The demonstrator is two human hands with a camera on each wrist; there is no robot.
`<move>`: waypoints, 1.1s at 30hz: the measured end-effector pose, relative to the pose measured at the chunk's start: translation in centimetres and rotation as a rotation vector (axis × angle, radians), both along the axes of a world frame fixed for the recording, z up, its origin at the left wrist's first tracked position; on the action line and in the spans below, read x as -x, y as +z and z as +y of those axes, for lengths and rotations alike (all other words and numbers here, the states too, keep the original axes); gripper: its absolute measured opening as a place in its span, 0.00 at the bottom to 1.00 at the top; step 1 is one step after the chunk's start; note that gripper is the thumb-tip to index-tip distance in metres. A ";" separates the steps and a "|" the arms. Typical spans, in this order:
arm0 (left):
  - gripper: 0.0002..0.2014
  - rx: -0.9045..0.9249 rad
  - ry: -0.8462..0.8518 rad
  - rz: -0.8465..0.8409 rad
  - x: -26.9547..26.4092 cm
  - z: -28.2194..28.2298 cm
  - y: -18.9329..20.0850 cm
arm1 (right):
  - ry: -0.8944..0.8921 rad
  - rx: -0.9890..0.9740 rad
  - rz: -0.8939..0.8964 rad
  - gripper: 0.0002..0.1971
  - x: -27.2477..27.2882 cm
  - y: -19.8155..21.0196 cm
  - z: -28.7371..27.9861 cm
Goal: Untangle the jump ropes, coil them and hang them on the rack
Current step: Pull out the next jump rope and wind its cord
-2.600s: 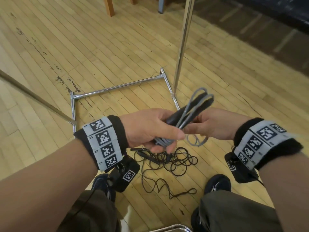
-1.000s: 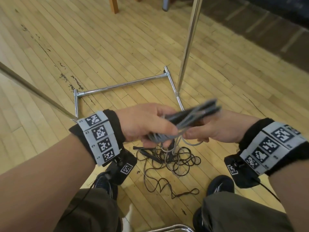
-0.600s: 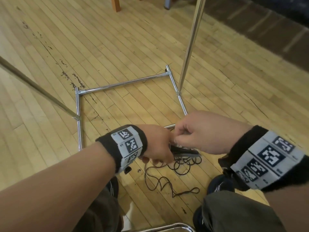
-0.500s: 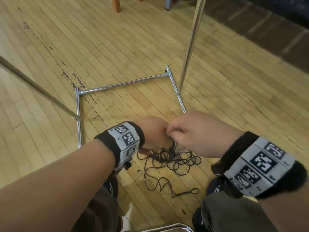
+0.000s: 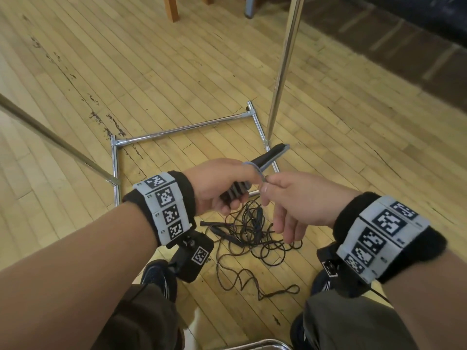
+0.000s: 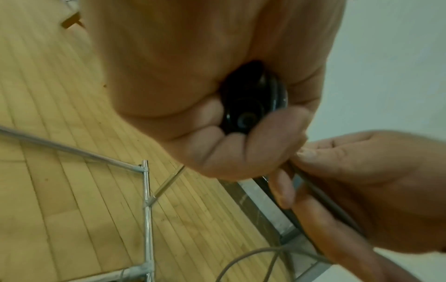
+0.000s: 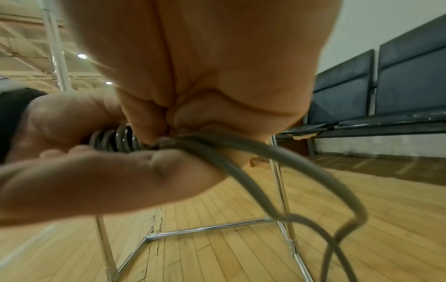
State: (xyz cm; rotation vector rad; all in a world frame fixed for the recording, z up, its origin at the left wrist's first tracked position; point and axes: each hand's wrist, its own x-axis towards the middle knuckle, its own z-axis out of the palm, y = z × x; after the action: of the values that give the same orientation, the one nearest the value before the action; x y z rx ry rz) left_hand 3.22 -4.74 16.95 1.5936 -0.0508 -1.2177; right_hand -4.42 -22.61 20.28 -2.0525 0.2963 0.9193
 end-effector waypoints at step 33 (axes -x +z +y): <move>0.14 0.273 0.683 0.160 1.4 -2.0 0.8 | -0.088 0.183 -0.698 0.21 -0.5 -1.8 2.3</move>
State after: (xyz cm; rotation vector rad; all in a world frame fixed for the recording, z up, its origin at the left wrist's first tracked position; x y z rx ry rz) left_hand 1.79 -6.76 17.70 1.1279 0.3862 -0.7528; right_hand -3.93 -20.36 18.45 -2.3631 0.0888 0.0882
